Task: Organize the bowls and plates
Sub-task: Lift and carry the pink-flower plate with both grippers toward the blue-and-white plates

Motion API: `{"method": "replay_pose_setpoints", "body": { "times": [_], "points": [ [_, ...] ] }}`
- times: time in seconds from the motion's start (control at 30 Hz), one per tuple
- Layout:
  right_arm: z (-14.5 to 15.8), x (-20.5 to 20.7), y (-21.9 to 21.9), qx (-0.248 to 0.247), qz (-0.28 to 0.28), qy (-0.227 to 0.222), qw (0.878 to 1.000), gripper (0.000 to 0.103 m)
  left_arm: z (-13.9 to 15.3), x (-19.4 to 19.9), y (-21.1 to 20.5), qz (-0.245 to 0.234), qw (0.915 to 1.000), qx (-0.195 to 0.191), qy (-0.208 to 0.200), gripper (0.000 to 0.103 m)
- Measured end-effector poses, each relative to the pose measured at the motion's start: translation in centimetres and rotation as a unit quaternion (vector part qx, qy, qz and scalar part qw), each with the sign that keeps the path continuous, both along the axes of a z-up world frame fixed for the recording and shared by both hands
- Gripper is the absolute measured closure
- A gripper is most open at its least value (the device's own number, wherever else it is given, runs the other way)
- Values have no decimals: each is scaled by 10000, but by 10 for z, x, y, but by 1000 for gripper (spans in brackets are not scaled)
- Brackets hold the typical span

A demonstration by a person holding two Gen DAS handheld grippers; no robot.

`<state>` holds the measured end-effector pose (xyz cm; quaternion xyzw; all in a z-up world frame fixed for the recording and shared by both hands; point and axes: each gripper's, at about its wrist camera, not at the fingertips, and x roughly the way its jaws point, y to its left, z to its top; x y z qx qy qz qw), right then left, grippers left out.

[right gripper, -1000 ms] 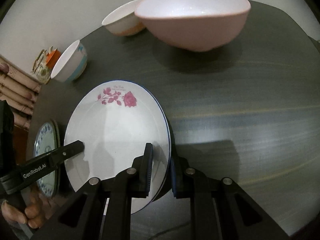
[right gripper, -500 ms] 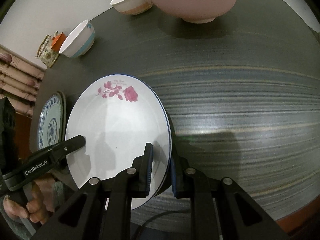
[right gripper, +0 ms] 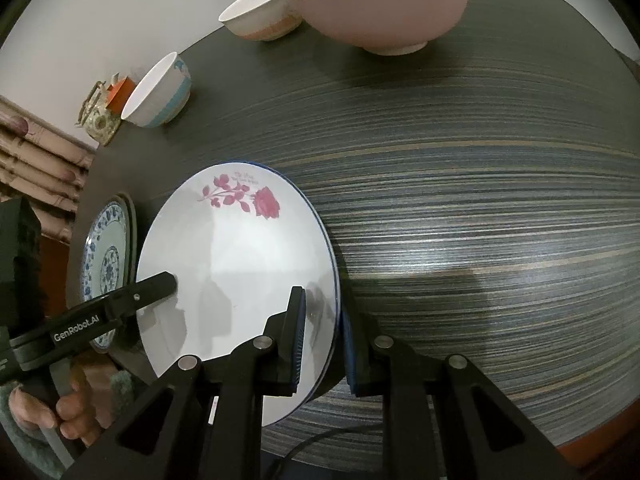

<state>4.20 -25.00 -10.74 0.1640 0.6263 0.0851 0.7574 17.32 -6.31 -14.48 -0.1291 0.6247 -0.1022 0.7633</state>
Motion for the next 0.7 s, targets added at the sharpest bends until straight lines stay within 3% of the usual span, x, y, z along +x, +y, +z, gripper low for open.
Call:
{"method": "replay_pose_setpoints", "body": {
  "times": [0.33,0.7],
  "points": [
    [-2,1,0,3,-22,4,10000,89,-3,21,-5,-59,9999,98,-110,83],
    [4,-1,2,-60,-61,-65,9999,90,5,3,-12,-60,9997,121,-204,85]
  ]
}}
